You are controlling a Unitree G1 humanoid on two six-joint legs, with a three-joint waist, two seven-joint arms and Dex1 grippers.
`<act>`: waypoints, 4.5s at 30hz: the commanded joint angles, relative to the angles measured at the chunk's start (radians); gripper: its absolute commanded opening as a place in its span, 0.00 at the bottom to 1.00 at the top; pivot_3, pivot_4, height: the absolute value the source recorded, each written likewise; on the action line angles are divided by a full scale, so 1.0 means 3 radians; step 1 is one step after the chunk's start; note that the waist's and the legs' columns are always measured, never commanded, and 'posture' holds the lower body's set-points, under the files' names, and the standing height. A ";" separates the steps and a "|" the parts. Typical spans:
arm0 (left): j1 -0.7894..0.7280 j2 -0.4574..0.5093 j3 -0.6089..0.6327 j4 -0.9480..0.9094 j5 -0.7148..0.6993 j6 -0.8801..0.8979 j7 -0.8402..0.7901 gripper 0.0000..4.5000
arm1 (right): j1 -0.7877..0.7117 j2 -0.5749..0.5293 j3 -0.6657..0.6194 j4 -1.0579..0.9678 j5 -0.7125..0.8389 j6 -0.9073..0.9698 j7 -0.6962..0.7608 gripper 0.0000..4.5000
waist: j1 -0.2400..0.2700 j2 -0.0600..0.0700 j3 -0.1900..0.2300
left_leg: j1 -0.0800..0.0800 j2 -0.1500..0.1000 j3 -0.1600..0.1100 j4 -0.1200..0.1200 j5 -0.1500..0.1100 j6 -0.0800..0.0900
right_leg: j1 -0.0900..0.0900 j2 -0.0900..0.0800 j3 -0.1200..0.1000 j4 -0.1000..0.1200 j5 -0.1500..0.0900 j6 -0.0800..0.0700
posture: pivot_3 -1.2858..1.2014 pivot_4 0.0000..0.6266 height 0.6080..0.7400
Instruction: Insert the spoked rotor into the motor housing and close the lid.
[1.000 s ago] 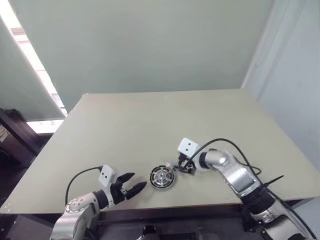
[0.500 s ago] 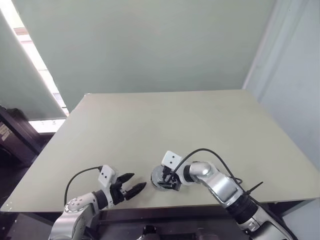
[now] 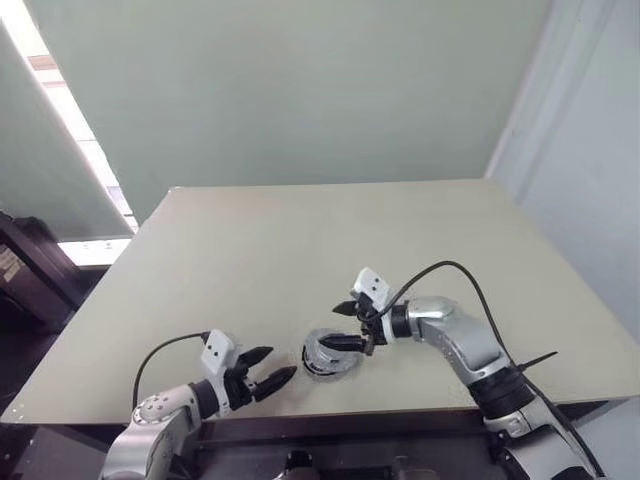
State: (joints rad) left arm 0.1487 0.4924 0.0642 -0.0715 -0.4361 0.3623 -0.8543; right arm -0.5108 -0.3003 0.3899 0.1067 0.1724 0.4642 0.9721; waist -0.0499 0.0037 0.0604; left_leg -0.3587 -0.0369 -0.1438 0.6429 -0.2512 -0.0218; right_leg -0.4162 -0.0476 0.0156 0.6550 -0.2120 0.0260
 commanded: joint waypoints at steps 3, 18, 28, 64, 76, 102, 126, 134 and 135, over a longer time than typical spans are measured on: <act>-0.0053 0.0087 -0.0033 -0.0112 0.0013 -0.0035 -0.0091 0.93 | -0.0101 -0.0021 0.0115 0.0352 -0.0073 -0.0485 0.0357 0.91 | -0.0011 0.0000 0.0000 | 0.0000 0.0001 0.0001 0.0000 0.0000 0.0000 | -0.0001 0.0001 0.0001 0.0001 0.0000 0.0000 | 0.52 0.00 1.00; -0.0058 0.0193 0.0003 -0.0160 0.0001 -0.0026 -0.0187 0.40 | -0.0383 0.0231 0.0085 0.1178 -0.0193 -0.1045 0.0581 0.92 | -0.0008 0.0001 0.0000 | 0.0005 0.0002 -0.0002 0.0001 0.0000 0.0000 | 0.0004 0.0002 0.0000 0.0002 0.0000 0.0000 | 0.52 0.00 1.00; -0.0060 0.0234 -0.0003 -0.0191 0.0000 -0.0015 -0.0190 0.00 | -0.0549 0.0370 0.0102 0.1700 -0.0351 -0.1328 0.0615 0.92 | -0.0009 0.0002 0.0001 | 0.0011 0.0001 -0.0002 0.0000 0.0000 0.0000 | 0.0008 0.0002 0.0000 0.0003 0.0000 0.0000 | 0.52 0.00 1.00; -0.0161 0.0275 0.0062 -0.0043 0.0102 -0.0098 -0.0154 0.00 | -0.0528 0.0489 0.0341 0.1465 -0.1007 -0.0667 0.0291 0.72 | -0.0010 0.0004 0.0000 | 0.0036 0.0001 -0.0002 0.0000 0.0000 -0.0001 | 0.0026 0.0002 0.0002 0.0010 0.0000 -0.0002 | 0.52 0.00 1.00; -0.0201 0.0232 0.0008 0.0010 0.0117 -0.0139 -0.0150 0.00 | -0.0528 0.0323 0.0486 0.1210 -0.1041 -0.0505 0.0462 0.72 | -0.0003 0.0004 0.0000 | 0.0030 -0.0003 -0.0003 -0.0001 0.0000 -0.0001 | 0.0024 -0.0002 0.0002 0.0004 0.0000 -0.0001 | 0.52 0.00 1.00; -0.0190 0.0151 -0.0070 0.0027 0.0149 -0.0152 -0.0170 0.00 | -0.0752 0.0421 0.0562 0.1246 -0.1045 0.0040 0.0558 0.72 | -0.0009 0.0004 0.0000 | 0.0032 -0.0003 -0.0004 -0.0003 0.0000 -0.0001 | 0.0023 -0.0002 0.0000 0.0005 0.0000 0.0000 | 0.52 0.00 1.00; -0.0213 0.0140 -0.0139 0.0091 0.0157 -0.0190 -0.0177 0.00 | -0.0699 0.0481 0.0688 0.0968 -0.1108 0.0688 0.0255 0.72 | -0.0010 0.0004 0.0000 | 0.0035 0.0001 -0.0004 -0.0003 -0.0001 -0.0001 | 0.0024 0.0000 0.0000 0.0007 -0.0001 -0.0002 | 0.52 0.00 1.00; -0.0227 0.0145 -0.0146 0.0097 0.0162 -0.0189 -0.0188 0.00 | -0.0700 0.0517 0.0647 0.0910 -0.1043 0.0876 0.0204 0.72 | -0.0011 0.0004 0.0000 | 0.0038 0.0004 -0.0004 -0.0003 -0.0001 -0.0002 | 0.0023 0.0002 -0.0001 0.0010 -0.0005 -0.0008 | 0.52 0.00 1.00; -0.0231 0.0145 -0.0147 0.0100 0.0163 -0.0189 -0.0190 0.00 | -0.0706 0.0514 0.0646 0.0909 -0.1039 0.0897 0.0194 0.72 | -0.0011 0.0004 0.0000 | 0.0038 0.0004 -0.0004 -0.0003 -0.0001 -0.0002 | 0.0023 0.0002 -0.0002 0.0010 -0.0004 -0.0008 | 0.52 0.00 1.00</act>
State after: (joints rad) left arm 0.0991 0.5316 0.0164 -0.0324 -0.3893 0.3230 -0.9045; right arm -0.7241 -0.1459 0.5842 0.3825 -0.1392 0.7167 1.0488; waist -0.0533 0.0051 0.0604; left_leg -0.3472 -0.0358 -0.1450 0.6419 -0.2514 -0.0223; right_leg -0.4092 -0.0471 0.0152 0.6579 -0.2133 0.0237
